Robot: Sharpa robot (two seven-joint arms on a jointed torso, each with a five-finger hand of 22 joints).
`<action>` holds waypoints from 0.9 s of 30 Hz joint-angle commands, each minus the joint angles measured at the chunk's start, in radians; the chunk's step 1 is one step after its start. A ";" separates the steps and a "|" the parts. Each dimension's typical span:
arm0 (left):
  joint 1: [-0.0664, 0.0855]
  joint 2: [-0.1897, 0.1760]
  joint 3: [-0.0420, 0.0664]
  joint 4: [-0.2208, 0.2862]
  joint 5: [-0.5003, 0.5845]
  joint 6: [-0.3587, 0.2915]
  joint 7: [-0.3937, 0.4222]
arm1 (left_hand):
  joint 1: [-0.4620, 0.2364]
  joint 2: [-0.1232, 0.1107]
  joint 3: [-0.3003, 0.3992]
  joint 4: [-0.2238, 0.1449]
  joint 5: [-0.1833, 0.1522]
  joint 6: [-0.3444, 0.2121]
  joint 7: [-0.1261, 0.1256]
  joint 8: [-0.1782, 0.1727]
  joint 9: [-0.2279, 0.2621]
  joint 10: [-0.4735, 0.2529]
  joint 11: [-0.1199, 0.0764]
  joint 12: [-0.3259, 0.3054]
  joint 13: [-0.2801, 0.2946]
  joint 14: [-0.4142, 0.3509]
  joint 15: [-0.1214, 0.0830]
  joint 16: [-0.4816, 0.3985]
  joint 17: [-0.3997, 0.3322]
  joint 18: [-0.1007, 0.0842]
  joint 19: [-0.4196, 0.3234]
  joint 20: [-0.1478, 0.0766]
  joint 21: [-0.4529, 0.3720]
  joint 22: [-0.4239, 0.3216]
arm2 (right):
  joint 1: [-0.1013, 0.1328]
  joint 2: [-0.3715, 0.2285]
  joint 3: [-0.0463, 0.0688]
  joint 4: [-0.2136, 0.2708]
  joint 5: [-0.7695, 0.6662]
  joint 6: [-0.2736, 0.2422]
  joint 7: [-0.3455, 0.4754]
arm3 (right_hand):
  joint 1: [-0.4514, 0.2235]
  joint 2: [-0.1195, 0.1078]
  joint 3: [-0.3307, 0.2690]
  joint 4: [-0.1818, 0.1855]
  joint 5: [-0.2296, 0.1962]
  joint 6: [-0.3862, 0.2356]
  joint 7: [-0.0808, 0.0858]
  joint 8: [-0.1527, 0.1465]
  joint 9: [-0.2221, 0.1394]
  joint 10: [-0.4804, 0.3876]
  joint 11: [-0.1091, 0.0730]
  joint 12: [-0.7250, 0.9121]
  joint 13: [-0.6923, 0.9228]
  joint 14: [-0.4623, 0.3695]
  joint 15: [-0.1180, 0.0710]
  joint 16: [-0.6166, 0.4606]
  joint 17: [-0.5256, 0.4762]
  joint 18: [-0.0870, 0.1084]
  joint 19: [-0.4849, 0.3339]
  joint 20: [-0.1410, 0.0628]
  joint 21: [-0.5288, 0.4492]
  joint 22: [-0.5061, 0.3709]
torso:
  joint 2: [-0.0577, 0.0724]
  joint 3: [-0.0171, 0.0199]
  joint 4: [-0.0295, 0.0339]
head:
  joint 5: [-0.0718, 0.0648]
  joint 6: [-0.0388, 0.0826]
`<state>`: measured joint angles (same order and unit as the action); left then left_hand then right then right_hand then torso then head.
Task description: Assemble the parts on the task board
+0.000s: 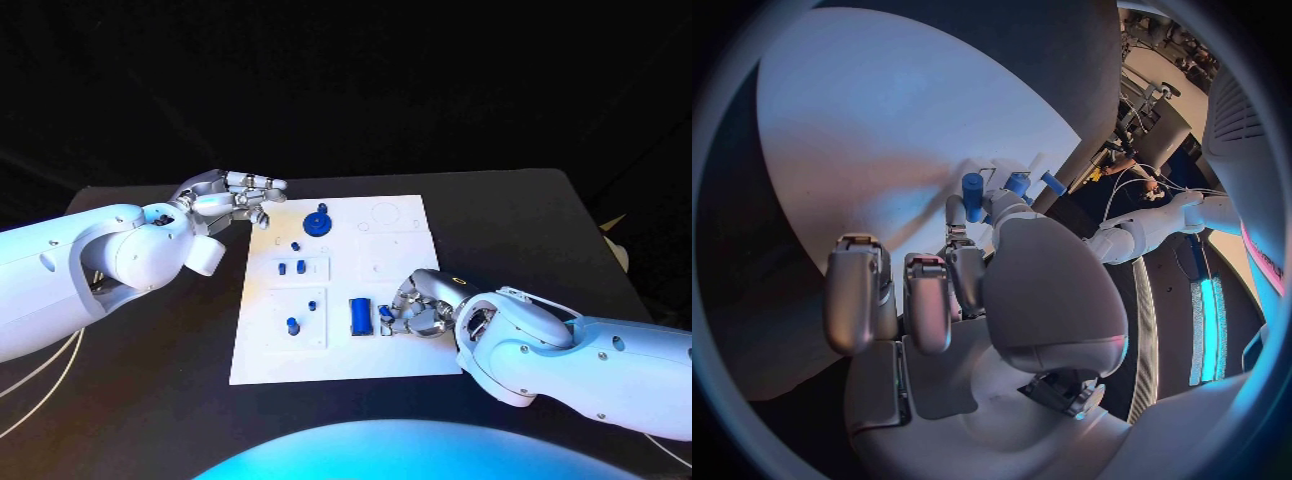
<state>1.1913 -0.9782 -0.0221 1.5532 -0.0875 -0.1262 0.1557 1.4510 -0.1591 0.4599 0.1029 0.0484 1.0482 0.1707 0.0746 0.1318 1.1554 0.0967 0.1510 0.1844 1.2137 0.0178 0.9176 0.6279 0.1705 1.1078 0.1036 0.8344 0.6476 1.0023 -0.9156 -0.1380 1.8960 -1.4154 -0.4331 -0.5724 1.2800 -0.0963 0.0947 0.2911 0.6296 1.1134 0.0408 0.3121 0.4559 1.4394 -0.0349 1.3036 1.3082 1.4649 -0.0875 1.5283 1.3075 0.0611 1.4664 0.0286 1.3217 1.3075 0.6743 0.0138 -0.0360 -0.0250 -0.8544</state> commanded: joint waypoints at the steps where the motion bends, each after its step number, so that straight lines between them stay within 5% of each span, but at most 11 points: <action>1: 0.000 0.001 0.001 0.003 -0.012 0.018 0.012 | 0.000 0.007 0.003 -0.001 0.000 -0.006 -0.003 -0.002 -0.001 -0.008 -0.001 0.004 0.001 -0.008 -0.001 -0.003 0.000 0.014 -0.003 0.001 -0.006 -0.002 | -0.003 0.003 -0.002 -0.003 0.007 0.006 -0.006 | -0.025 -0.002 -0.011 0.000 0.009 0.012 -0.005 0.002 0.000 0.010 0.000 0.009 0.054 0.091 -0.005 0.005 0.193 -0.016 0.028 -0.008 0.004 0.203 | 0.000 -0.0003 -0.0005 | 0.000 -0.001; 4: 0.000 0.001 0.001 0.003 -0.017 0.019 0.011 | 0.000 0.007 0.003 -0.001 0.000 -0.006 -0.003 -0.002 -0.001 -0.008 -0.001 0.004 0.001 -0.008 -0.001 -0.003 0.000 0.014 -0.003 0.001 -0.006 -0.002 | -0.003 0.003 -0.002 -0.002 0.007 0.003 -0.005 | -0.065 -0.005 -0.032 0.000 0.042 0.014 -0.005 0.004 0.001 0.013 0.001 0.013 0.058 0.091 -0.004 0.006 0.195 -0.016 0.028 -0.007 0.006 0.204 | 0.000 0.0002 -0.0005 | -0.001 -0.001; 11: 0.000 0.001 0.001 0.002 -0.021 0.021 0.008 | 0.000 0.007 0.003 -0.001 0.000 -0.006 -0.003 -0.002 -0.001 -0.008 -0.001 0.004 0.001 -0.008 -0.001 -0.003 0.000 0.014 -0.003 0.001 -0.006 -0.002 | -0.003 0.006 -0.002 0.005 0.006 -0.010 0.001 | -0.137 0.004 -0.081 0.000 -0.052 0.018 -0.005 0.004 0.002 0.016 0.002 0.018 0.064 0.091 -0.003 0.007 0.196 -0.016 0.028 -0.007 0.007 0.204 | 0.000 0.0001 -0.0006 | -0.001 -0.003; 27: 0.000 0.002 0.001 0.001 -0.022 0.022 0.002 | 0.008 0.009 0.007 -0.007 0.000 -0.005 -0.004 -0.001 -0.001 -0.009 -0.001 0.006 0.002 -0.010 -0.002 -0.003 -0.003 0.014 -0.003 0.000 -0.006 -0.002 | -0.003 -0.001 -0.002 0.006 -0.015 -0.029 0.003 | -0.156 0.018 -0.101 -0.001 -0.086 0.018 -0.005 0.004 0.002 0.016 0.002 0.019 0.066 0.091 -0.003 0.006 0.195 -0.016 0.028 -0.006 0.006 0.203 | 0.000 0.0002 -0.0005 | -0.003 -0.002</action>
<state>1.1912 -0.9776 -0.0221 1.5524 -0.1048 -0.1229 0.1530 1.4563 -0.1538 0.4626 0.1002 0.0484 1.0482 0.1707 0.0746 0.1319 1.1555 0.0967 0.1510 0.1852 1.2099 0.0147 0.9176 0.6261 0.1705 1.1078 0.1036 0.8344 0.6468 1.0006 -0.9157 -0.1393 1.8994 -1.4130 -0.4587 -0.5745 1.1318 -0.0766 -0.0014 0.2927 0.5495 1.1291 0.0320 0.3188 0.4569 1.4493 -0.0319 1.3203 1.3079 1.4648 -0.0875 1.5322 1.3074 0.0612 1.4664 0.0286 1.3263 1.3081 0.6744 0.0139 -0.0368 -0.0284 -0.8550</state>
